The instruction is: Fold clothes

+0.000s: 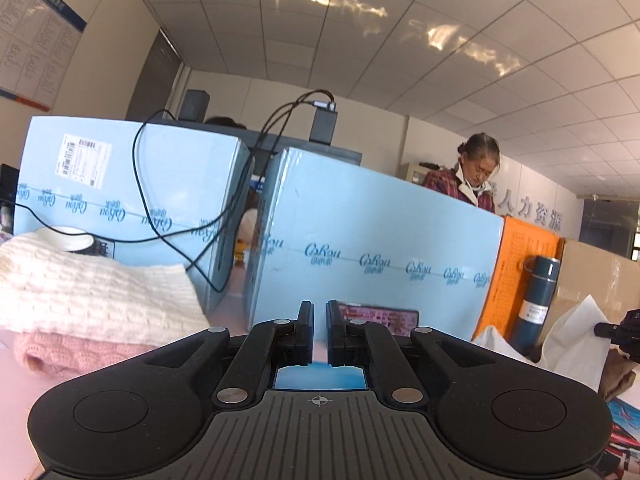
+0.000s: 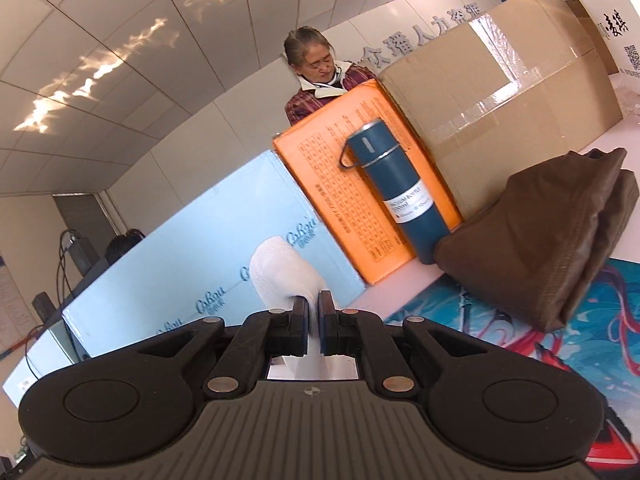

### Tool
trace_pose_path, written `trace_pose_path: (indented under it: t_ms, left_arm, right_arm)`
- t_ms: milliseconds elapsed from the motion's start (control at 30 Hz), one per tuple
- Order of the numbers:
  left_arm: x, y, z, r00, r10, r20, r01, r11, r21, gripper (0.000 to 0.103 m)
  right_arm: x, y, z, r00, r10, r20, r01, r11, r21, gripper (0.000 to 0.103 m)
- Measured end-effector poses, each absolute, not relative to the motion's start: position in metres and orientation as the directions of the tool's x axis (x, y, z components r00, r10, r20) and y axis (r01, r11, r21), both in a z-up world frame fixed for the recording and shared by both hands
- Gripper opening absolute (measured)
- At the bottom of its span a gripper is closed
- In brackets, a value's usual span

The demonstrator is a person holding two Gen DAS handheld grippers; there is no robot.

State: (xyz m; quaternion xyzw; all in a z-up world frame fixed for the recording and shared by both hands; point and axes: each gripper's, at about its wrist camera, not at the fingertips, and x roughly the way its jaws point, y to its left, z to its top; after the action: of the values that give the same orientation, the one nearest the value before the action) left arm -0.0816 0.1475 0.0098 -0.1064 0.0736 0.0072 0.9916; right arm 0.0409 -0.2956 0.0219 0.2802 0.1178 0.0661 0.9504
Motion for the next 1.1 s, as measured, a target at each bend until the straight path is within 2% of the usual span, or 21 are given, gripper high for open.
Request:
trace_pose_path:
  t_ms: [33,100,133,300,333,367,433,500,533,600,700,867,900,933,967,1000,1033,1067,1100]
  left_arm:
    - [-0.088,0.141,0.008,0.985,-0.011,-0.172,-0.024,0.980,-0.200,0.029]
    - [-0.102,0.130,0.002,0.980,-0.022,-0.198,-0.013,0.984,-0.175,0.075]
    - [-0.110,0.123,0.000,0.978,-0.039,-0.204,0.009,0.989,-0.145,0.081]
    - [-0.140,0.082,-0.015,0.942,-0.171,-0.288,0.198,0.978,0.065,0.091]
    - [-0.143,0.072,-0.019,0.927,-0.197,-0.319,0.243,0.964,0.110,0.091]
    - [-0.144,0.063,-0.023,0.911,-0.211,-0.354,0.279,0.948,0.154,0.091]
    - [-0.144,0.045,-0.030,0.888,-0.216,-0.405,0.331,0.913,0.239,0.091]
    - [-0.145,0.028,-0.037,0.872,-0.217,-0.439,0.375,0.872,0.315,0.091]
    - [-0.143,0.023,-0.039,0.870,-0.213,-0.446,0.383,0.861,0.336,0.091]
    - [-0.140,0.015,-0.045,0.867,-0.203,-0.454,0.392,0.841,0.372,0.092]
    - [-0.135,0.013,-0.045,0.863,-0.207,-0.461,0.398,0.840,0.369,0.092]
    - [-0.130,0.020,-0.046,0.852,-0.241,-0.464,0.423,0.840,0.340,0.089]
    - [-0.129,0.023,-0.046,0.845,-0.253,-0.470,0.433,0.840,0.326,0.081]
    - [-0.128,0.026,-0.045,0.838,-0.267,-0.476,0.445,0.839,0.313,0.073]
    - [-0.127,0.029,-0.045,0.830,-0.281,-0.482,0.457,0.837,0.299,0.052]
    - [-0.125,0.032,-0.045,0.828,-0.284,-0.483,0.460,0.837,0.297,0.036]
    - [-0.124,0.034,-0.046,0.828,-0.285,-0.483,0.460,0.837,0.297,0.034]
    - [-0.124,0.037,-0.045,0.829,-0.286,-0.480,0.460,0.837,0.296,0.028]
    - [-0.124,0.040,-0.044,0.831,-0.287,-0.477,0.459,0.838,0.295,0.020]
  right_arm:
    - [0.040,-0.302,0.016,0.962,0.170,-0.212,-0.032,0.845,0.533,0.005]
    - [0.038,-0.317,0.003,0.957,0.131,-0.260,0.022,0.860,0.511,0.005]
    - [0.036,-0.325,-0.003,0.952,0.119,-0.283,0.045,0.858,0.512,0.005]
    - [0.022,-0.351,-0.018,0.950,0.015,-0.313,0.149,0.857,0.494,0.009]
    - [0.019,-0.354,-0.019,0.950,0.000,-0.313,0.162,0.855,0.493,0.015]
    - [0.018,-0.357,-0.019,0.949,-0.002,-0.315,0.167,0.850,0.499,0.022]
    - [0.017,-0.359,-0.020,0.946,0.016,-0.324,0.158,0.849,0.504,0.062]
    - [0.017,-0.359,-0.021,0.941,0.042,-0.335,0.142,0.850,0.506,0.072]
    - [0.019,-0.358,-0.021,0.936,0.046,-0.350,0.144,0.856,0.497,0.081]
    - [0.029,-0.354,-0.021,0.915,0.039,-0.401,0.164,0.873,0.460,0.087]
    - [0.047,-0.348,-0.026,0.876,0.039,-0.480,0.186,0.892,0.412,0.087]
    - [0.065,-0.333,-0.035,0.854,0.021,-0.520,0.179,0.926,0.333,0.083]
    - [0.065,-0.329,-0.035,0.851,0.023,-0.524,0.170,0.933,0.317,0.077]
    - [0.065,-0.327,-0.035,0.849,0.033,-0.527,0.155,0.938,0.309,0.064]
    - [0.065,-0.325,-0.036,0.848,0.052,-0.528,0.134,0.942,0.308,0.053]
    - [0.064,-0.324,-0.035,0.847,0.061,-0.528,0.123,0.944,0.305,0.037]
    - [0.061,-0.324,-0.034,0.848,0.061,-0.526,0.119,0.946,0.301,0.029]
    - [0.059,-0.324,-0.033,0.849,0.061,-0.524,0.116,0.948,0.297,0.025]
    - [0.057,-0.324,-0.032,0.850,0.061,-0.523,0.112,0.950,0.293,0.013]
